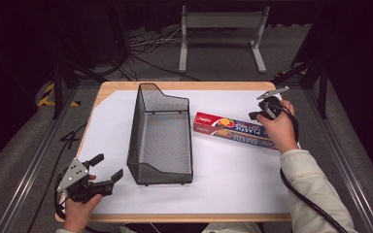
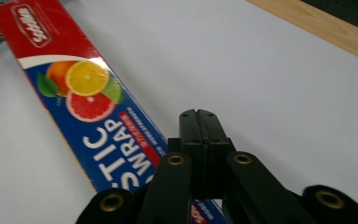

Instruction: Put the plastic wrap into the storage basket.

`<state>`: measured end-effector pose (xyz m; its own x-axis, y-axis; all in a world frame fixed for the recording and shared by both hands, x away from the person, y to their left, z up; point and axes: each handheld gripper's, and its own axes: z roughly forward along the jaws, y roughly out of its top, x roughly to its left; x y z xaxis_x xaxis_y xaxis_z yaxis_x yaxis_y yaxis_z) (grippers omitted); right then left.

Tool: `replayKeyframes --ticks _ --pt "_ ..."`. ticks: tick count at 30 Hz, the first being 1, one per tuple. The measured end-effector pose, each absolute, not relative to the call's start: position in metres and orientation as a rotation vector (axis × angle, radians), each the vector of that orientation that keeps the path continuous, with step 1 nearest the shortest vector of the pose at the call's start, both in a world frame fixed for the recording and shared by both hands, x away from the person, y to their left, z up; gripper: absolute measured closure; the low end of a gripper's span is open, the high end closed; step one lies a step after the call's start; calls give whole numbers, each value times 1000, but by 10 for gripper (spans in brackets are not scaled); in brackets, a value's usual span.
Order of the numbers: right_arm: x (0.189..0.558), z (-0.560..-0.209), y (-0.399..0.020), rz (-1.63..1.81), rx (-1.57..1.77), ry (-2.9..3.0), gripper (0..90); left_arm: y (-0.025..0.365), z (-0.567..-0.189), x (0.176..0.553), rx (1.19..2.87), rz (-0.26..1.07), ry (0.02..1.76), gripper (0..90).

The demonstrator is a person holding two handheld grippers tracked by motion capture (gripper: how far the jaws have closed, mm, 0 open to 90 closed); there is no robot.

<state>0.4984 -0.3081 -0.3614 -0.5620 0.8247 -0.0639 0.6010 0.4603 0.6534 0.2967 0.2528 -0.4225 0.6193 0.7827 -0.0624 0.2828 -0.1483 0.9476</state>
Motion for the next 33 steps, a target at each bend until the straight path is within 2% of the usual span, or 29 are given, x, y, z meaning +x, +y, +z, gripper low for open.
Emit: replayKeyframes --ticks 15,33 --pt "506 -374 -343 732 1359 2284 900 253 -423 297 1718 556 886 135" --pt "508 -396 -363 620 1522 2365 900 253 -423 296 1711 565 887 136"
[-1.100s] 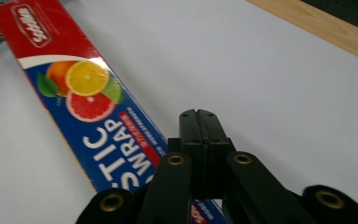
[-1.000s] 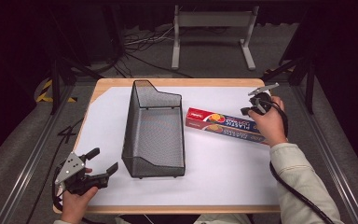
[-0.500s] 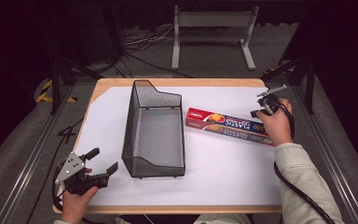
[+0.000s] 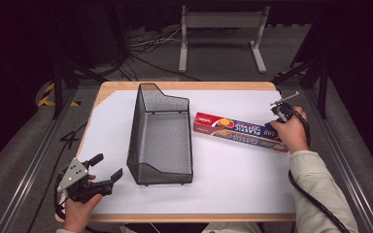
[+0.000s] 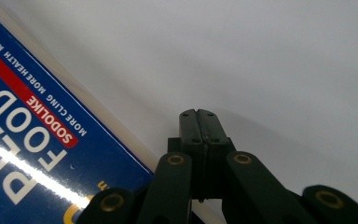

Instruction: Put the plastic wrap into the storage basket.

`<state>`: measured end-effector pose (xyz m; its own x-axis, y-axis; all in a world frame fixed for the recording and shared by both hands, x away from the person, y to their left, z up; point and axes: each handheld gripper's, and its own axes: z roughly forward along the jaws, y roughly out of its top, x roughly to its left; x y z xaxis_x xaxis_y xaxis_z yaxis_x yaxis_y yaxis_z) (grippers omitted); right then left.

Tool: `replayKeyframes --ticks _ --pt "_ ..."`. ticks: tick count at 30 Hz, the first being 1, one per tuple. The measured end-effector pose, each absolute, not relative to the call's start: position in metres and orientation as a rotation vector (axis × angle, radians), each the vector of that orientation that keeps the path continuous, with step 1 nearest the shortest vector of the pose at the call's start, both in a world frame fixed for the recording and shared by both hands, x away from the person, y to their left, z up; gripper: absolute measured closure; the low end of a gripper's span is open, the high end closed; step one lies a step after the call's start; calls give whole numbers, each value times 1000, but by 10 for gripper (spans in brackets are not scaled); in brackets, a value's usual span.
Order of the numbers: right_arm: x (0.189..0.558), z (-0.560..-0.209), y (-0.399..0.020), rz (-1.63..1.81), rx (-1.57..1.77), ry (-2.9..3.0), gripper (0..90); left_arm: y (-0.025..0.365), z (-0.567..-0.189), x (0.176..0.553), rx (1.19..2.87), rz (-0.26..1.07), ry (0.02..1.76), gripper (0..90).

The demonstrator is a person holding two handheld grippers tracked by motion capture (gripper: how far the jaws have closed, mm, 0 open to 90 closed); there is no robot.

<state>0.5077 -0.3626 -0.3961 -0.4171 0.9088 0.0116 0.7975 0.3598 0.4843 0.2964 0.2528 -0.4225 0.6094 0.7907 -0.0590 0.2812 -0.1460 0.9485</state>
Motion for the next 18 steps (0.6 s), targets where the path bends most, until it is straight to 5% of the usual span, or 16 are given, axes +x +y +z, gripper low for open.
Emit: replayKeyframes --ticks 18 --pt "475 -387 -355 619 1556 2490 900 252 -422 296 1714 567 882 136"
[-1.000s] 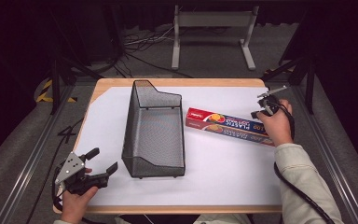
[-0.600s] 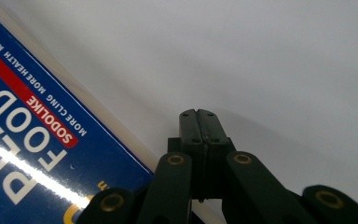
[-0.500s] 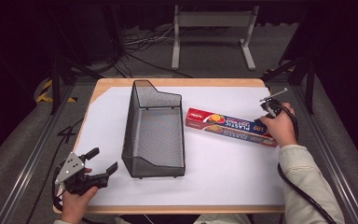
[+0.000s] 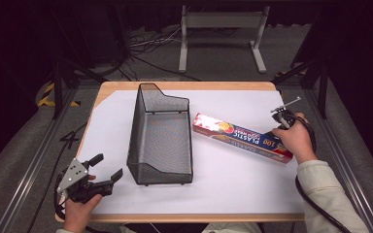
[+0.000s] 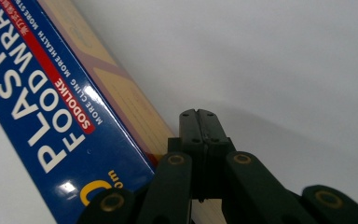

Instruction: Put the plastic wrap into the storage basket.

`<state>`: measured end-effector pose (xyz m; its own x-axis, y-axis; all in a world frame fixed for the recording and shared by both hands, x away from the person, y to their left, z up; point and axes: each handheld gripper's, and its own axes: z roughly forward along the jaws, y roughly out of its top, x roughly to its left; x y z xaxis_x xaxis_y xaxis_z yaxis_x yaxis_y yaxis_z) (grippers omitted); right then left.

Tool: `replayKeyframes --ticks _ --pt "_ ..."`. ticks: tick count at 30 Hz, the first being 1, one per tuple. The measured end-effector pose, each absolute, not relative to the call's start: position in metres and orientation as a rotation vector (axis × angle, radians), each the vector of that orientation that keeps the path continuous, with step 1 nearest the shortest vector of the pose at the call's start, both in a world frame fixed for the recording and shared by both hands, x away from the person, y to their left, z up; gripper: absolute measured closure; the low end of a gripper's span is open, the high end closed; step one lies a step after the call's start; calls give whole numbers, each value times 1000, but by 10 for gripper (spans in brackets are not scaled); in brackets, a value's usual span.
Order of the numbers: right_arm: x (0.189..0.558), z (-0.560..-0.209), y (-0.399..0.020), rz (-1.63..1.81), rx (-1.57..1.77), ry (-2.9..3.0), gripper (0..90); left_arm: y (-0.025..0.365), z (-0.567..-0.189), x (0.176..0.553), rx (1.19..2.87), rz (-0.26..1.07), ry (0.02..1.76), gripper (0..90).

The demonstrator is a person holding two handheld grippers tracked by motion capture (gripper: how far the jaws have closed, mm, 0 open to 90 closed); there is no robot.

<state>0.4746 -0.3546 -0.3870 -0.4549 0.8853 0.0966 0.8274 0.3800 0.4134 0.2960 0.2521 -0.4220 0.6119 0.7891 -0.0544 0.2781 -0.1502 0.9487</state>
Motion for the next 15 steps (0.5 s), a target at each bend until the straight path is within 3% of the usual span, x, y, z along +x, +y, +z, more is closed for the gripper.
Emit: replayKeyframes --ticks 15 --pt "452 -392 -346 559 1535 2604 900 252 -422 296 1710 565 881 136"
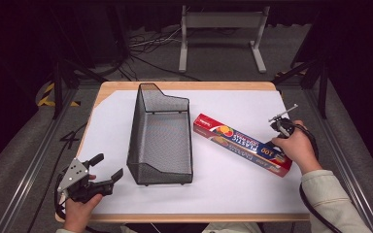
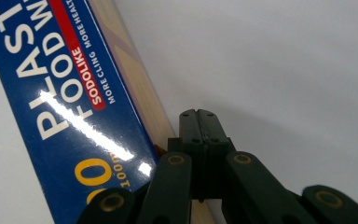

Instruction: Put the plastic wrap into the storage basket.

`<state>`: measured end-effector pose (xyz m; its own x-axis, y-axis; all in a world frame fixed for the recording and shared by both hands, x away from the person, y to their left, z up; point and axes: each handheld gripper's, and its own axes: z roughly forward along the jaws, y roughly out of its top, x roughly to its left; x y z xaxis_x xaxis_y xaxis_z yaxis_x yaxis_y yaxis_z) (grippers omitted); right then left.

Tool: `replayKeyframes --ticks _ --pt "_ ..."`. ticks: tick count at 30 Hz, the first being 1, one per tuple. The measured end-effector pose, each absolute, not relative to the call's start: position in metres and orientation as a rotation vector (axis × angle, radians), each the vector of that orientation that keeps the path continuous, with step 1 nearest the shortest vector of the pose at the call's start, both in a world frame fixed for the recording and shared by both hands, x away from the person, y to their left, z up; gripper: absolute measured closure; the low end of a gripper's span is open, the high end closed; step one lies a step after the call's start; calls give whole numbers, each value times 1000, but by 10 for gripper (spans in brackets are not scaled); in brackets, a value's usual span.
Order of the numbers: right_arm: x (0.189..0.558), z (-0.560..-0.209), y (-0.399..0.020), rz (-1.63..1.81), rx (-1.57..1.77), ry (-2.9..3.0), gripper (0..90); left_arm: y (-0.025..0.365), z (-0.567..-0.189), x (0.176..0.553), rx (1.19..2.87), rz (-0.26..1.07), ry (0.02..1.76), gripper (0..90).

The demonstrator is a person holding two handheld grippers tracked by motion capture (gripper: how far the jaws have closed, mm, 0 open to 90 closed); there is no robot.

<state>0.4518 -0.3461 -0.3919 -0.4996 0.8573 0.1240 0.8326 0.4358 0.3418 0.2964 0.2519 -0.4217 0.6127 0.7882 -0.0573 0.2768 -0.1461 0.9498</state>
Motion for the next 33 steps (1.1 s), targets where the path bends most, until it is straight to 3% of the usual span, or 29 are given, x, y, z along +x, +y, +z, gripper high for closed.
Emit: replayKeyframes --ticks 5,9,12,14,15,16,17,18,20,33 --pt "449 -384 -347 657 1479 2542 900 251 -422 297 1711 563 880 135" --pt "446 -372 -345 776 1378 2445 788 251 -421 298 1715 562 878 135" --pt "443 -362 -340 885 1253 2398 650 251 -421 299 1714 561 878 135" --pt "441 -360 -338 911 1237 2387 615 251 -421 299 1712 559 880 135" --pt "440 -356 -334 978 1189 2358 488 251 -421 299 1713 560 878 136" --pt "440 -356 -334 978 1189 2358 488 251 -421 299 1713 560 878 136" --pt "438 -353 -330 1043 1143 2342 422 251 -421 299 1713 560 878 136" --pt "438 -353 -330 1043 1143 2342 422 251 -421 299 1710 562 878 136" --pt "437 -350 -325 1118 1098 2320 333 251 -421 298 1710 564 880 136" --pt "441 -339 -291 1382 863 2315 140 251 -421 297 1706 565 880 136"
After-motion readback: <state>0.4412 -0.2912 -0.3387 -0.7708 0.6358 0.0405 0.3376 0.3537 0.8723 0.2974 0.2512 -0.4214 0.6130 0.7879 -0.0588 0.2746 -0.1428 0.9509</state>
